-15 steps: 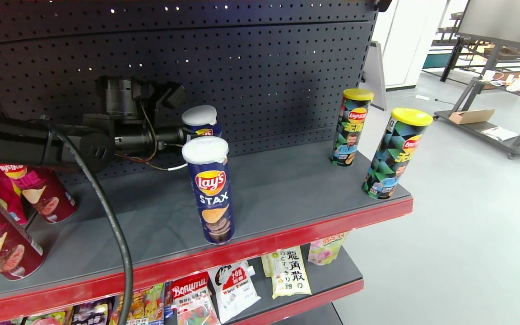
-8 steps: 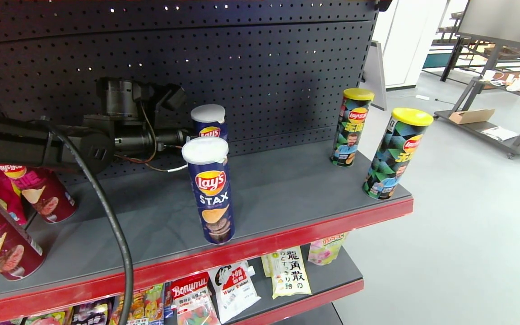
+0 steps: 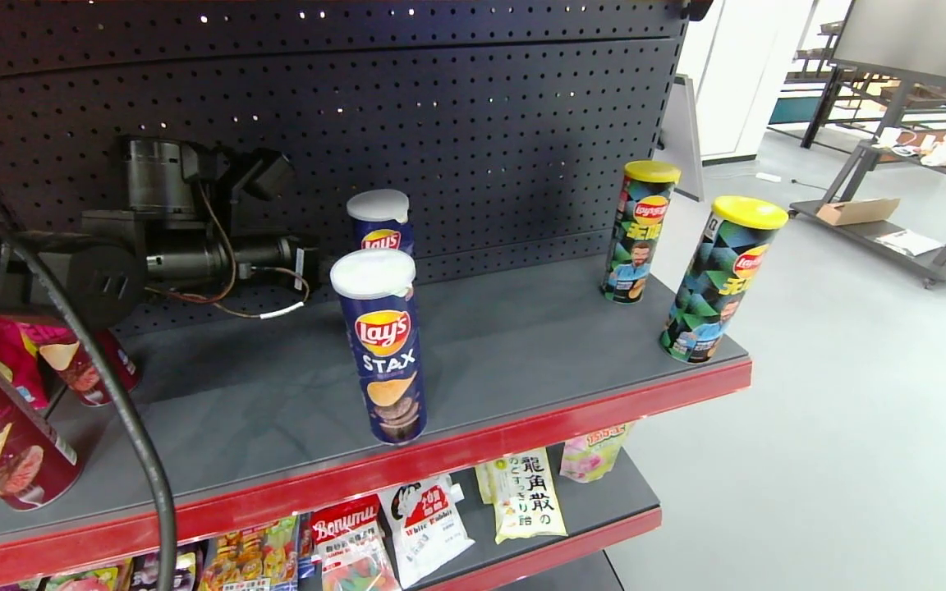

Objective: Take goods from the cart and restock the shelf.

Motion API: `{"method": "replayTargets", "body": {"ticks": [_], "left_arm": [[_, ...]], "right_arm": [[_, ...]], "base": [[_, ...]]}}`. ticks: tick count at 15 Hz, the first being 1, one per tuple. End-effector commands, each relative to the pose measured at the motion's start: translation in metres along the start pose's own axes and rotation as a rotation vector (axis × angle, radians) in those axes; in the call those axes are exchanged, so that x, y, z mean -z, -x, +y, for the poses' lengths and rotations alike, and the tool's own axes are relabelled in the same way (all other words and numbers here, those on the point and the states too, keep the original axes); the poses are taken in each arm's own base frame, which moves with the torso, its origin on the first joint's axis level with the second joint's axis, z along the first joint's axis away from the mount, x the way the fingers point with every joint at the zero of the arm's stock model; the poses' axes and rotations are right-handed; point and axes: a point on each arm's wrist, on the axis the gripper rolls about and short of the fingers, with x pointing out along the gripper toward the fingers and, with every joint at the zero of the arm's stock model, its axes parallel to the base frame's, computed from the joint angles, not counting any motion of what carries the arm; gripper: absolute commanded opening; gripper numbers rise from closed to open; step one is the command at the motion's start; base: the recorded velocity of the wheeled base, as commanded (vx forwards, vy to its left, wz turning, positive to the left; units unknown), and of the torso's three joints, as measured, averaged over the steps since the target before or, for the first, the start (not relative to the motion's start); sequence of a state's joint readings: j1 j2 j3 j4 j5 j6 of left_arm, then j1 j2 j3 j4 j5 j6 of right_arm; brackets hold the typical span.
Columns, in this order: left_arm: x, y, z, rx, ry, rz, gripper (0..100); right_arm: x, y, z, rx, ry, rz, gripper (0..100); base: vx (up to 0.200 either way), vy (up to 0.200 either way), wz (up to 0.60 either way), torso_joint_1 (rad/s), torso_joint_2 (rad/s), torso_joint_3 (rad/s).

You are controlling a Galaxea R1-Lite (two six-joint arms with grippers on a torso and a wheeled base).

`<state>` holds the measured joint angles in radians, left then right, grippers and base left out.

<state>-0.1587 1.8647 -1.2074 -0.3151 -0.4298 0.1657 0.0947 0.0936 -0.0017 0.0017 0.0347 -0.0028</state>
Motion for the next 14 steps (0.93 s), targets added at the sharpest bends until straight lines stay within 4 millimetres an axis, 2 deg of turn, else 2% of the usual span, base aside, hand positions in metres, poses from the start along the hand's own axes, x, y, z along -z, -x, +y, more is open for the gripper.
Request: {"method": "replayTargets", "body": {"ticks": [1, 3, 5, 6, 7, 9, 10, 14], "left_arm": [[-0.002, 0.041, -0.005, -0.036, -0.002, -0.016, 100], [0.007, 0.072, -0.016, -0.056, 0.004, -0.007, 100], [0.020, 0.112, -0.028, -0.092, 0.013, -0.011, 100], [0.031, 0.140, -0.039, -0.113, 0.018, -0.019, 100], [0.034, 0.152, -0.044, -0.128, 0.016, -0.031, 100], [0.057, 0.193, -0.069, -0.163, 0.009, -0.056, 100], [0.072, 0.218, -0.090, -0.170, -0.012, -0.095, 100], [0.094, 0.274, -0.135, -0.157, -0.032, -0.160, 100]], "right_arm": [[0.000, 0.000, 0.000, -0.001, 0.000, 0.001, 100], [0.000, 0.000, 0.000, -0.001, 0.000, 0.001, 100], [0.000, 0.000, 0.000, -0.001, 0.000, 0.001, 100], [0.000, 0.000, 0.000, -0.001, 0.000, 0.001, 100], [0.000, 0.000, 0.000, -0.001, 0.000, 0.001, 100], [0.000, 0.000, 0.000, -0.001, 0.000, 0.001, 100], [0.000, 0.000, 0.000, -0.001, 0.000, 0.001, 100], [0.000, 0.000, 0.000, -0.001, 0.000, 0.001, 100]], "base": [[0.000, 0.000, 0.00, 0.000, 0.00, 0.000], [0.000, 0.000, 0.00, 0.000, 0.00, 0.000], [0.000, 0.000, 0.00, 0.000, 0.00, 0.000], [0.000, 0.000, 0.00, 0.000, 0.00, 0.000], [0.000, 0.000, 0.00, 0.000, 0.00, 0.000], [0.000, 0.000, 0.00, 0.000, 0.00, 0.000], [0.000, 0.000, 0.00, 0.000, 0.00, 0.000], [0.000, 0.000, 0.00, 0.000, 0.00, 0.000]]}}
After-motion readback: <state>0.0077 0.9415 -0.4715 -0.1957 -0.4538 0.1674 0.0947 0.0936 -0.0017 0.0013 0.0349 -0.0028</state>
